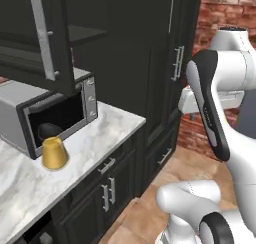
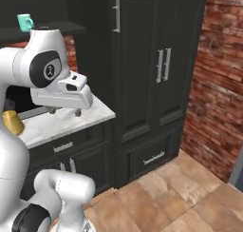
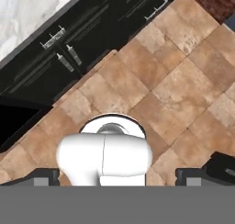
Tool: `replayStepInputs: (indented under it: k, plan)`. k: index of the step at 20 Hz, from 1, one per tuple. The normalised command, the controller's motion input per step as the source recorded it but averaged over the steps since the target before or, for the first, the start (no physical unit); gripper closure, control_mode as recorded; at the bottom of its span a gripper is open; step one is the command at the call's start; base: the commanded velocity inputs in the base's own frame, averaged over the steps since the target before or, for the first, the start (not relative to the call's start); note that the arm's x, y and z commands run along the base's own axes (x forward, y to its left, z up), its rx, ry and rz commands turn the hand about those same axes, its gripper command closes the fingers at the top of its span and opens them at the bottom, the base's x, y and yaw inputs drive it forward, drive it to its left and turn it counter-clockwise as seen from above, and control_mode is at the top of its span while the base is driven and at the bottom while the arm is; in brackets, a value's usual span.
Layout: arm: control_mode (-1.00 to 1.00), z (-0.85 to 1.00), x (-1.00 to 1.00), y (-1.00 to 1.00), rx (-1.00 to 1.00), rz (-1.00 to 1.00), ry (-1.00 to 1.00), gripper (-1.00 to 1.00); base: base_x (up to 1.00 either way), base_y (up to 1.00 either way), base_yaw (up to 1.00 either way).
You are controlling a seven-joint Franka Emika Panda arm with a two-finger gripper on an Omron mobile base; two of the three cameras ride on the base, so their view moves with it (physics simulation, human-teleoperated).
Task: There is a tray on the dining counter. Grab the cup, mug, and pitcher and place them on the tray. The pitcher may be placed next to the tray if it cannot fit the tray.
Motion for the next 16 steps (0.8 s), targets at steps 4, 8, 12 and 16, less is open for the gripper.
replayStepInputs:
  k: [4,8,12,16]
  plan:
    - [1.00,0.00,0.00,0.00,0.00,0.00,0.00,-1.00,0.55,-0.46,0.47]
    - [1.00,0.00,0.00,0.00,0.00,0.00,0.00,-1.00,0.49,-0.27,0.52]
    - [1.00,0.00,0.00,0.00,0.00,0.00,0.00,-1.00,0.43,-0.12,0.57]
    - [1.00,0.00,0.00,0.00,0.00,0.00,0.00,-1.00,0.37,-0.13,0.60]
